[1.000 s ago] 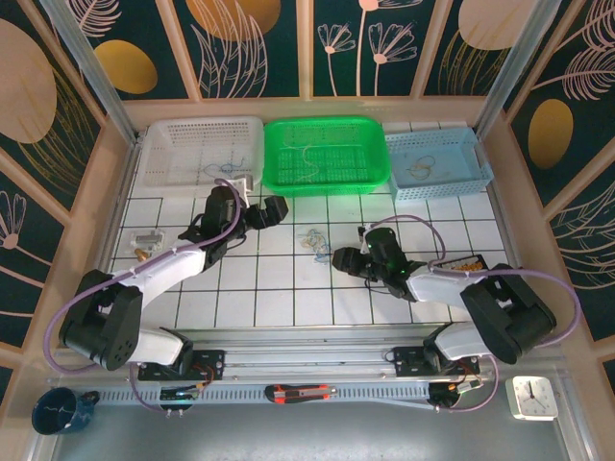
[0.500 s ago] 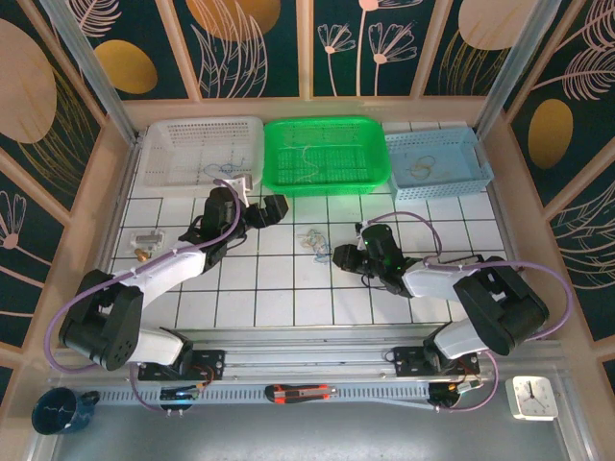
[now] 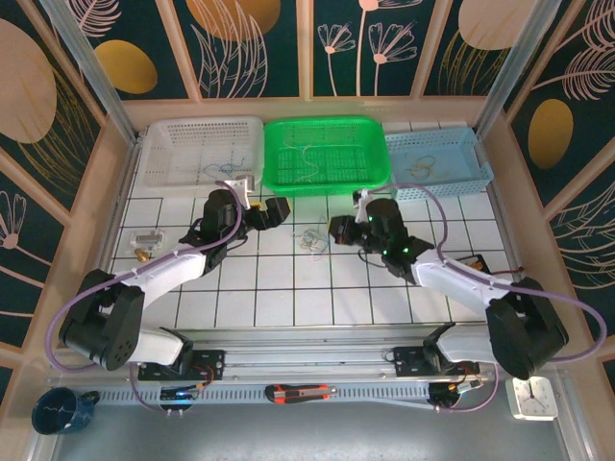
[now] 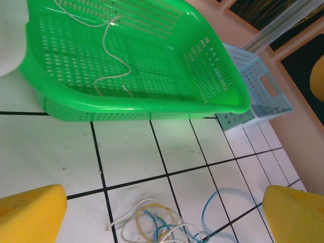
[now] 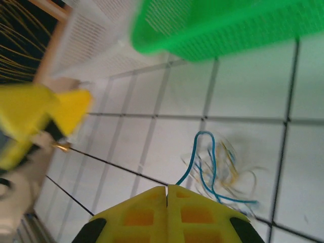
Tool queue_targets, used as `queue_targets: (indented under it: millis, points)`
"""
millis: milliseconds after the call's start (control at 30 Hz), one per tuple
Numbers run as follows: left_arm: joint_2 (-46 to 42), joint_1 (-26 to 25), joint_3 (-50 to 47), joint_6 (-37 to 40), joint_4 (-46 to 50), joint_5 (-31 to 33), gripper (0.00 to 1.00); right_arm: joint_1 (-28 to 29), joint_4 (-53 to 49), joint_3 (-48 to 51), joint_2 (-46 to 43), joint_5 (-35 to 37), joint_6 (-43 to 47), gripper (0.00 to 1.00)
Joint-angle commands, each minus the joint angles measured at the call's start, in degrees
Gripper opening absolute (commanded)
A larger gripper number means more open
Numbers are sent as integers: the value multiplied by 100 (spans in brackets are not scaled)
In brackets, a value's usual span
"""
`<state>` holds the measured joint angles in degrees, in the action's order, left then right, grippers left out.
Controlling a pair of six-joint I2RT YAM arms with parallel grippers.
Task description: Untangle the cables
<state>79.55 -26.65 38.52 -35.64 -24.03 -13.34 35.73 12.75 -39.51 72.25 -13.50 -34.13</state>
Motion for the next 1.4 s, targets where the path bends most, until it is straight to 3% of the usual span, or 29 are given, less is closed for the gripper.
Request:
queue_targets:
  millis: [0, 300, 467, 667, 1033, 1367]
  points:
    - [-110, -89, -110, 369, -466, -285, 99, -69, -537, -609, -141, -228, 450, 0]
    - [-221, -251, -315, 897, -1057, -680, 99, -81, -695, -1309, -148, -574, 624, 0]
    - [-224, -256, -235, 1168, -1170, -988, 93, -96, -802, -1458, -147, -778, 821, 0]
    - [-118, -261, 172, 1781, -605, -1047, 84, -186, -1050, -1602, -246, -1274, 1207, 0]
    - [145, -270, 1113, 2781, 412, -1301, 82, -400, -1351, -2049, -290, -2332, 1597, 0]
    - [411, -345, 1653, 3019, 704, -1733, 80, -405, -1361, -2134, -141, -2832, 1642, 0]
